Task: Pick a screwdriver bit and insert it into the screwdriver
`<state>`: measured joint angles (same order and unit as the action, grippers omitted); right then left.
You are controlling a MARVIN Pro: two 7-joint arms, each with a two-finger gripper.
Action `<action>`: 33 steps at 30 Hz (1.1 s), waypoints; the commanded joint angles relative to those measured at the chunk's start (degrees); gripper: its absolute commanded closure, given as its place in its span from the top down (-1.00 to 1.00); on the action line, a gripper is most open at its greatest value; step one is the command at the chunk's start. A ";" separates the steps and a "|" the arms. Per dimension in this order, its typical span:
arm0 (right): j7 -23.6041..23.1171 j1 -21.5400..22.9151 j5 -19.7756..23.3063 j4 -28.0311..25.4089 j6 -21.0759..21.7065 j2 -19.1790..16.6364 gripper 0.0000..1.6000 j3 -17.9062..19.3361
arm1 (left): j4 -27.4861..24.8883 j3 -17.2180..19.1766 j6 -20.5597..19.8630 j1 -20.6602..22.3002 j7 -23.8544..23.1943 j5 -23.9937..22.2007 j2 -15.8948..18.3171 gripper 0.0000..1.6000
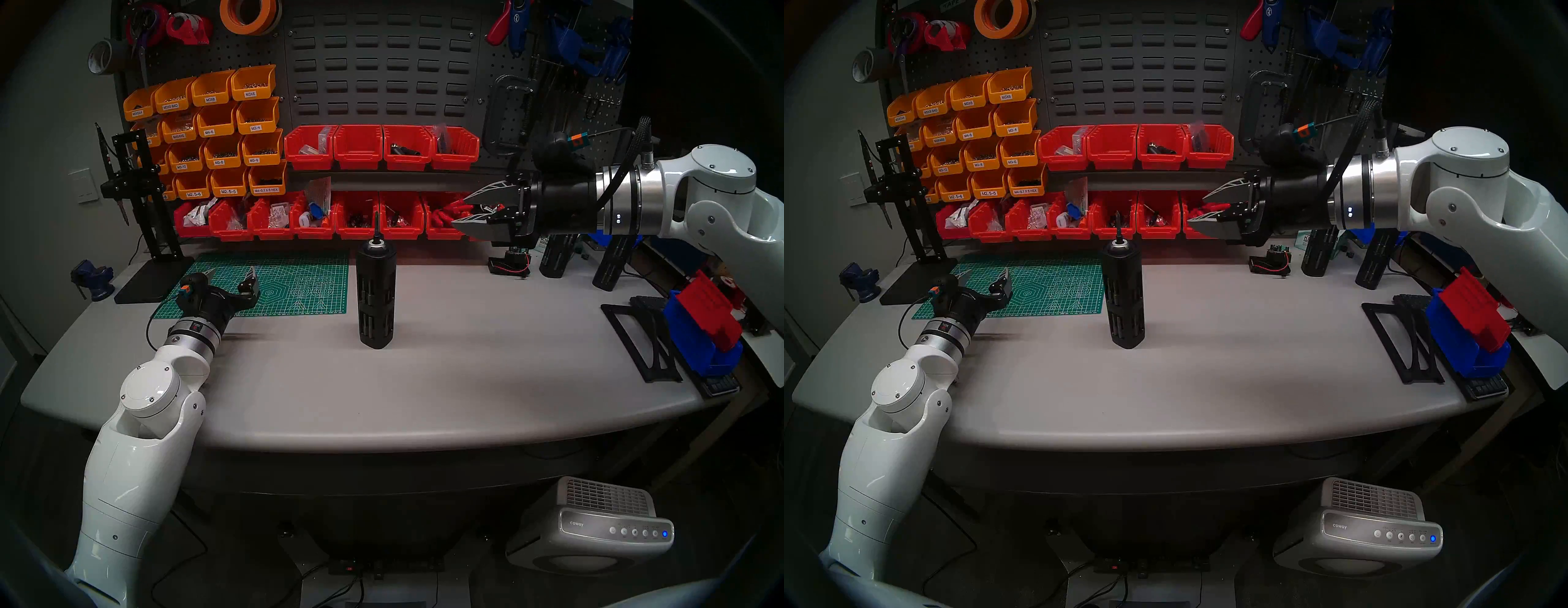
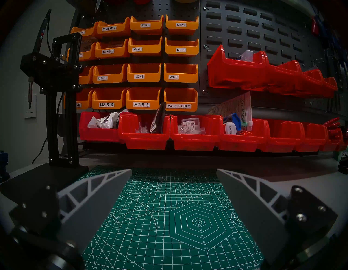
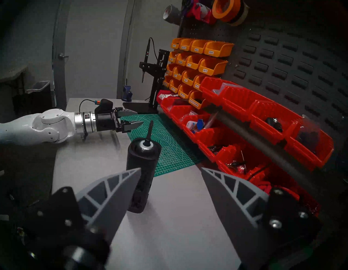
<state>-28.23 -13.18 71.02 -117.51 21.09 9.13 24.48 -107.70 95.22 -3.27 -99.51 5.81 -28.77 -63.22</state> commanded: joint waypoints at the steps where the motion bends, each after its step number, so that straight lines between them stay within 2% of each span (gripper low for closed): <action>1: 5.65 -1.69 -0.10 -1.30 -3.36 -1.73 0.57 1.36 | -1.58 0.58 0.81 1.38 -0.04 -0.06 0.11 1.00; 15: 16.86 -6.75 -0.73 -3.48 -8.25 -2.50 0.62 0.82 | -1.57 0.57 0.80 1.38 -0.04 -0.06 0.11 1.00; 33: 27.00 -12.26 -0.88 -5.74 -15.25 -2.86 0.70 0.55 | -1.58 0.58 0.81 1.38 -0.04 -0.06 0.11 1.00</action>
<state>-4.81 -24.52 70.09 -122.79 9.70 6.79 23.56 -107.70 95.22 -3.28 -99.51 5.80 -28.77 -63.22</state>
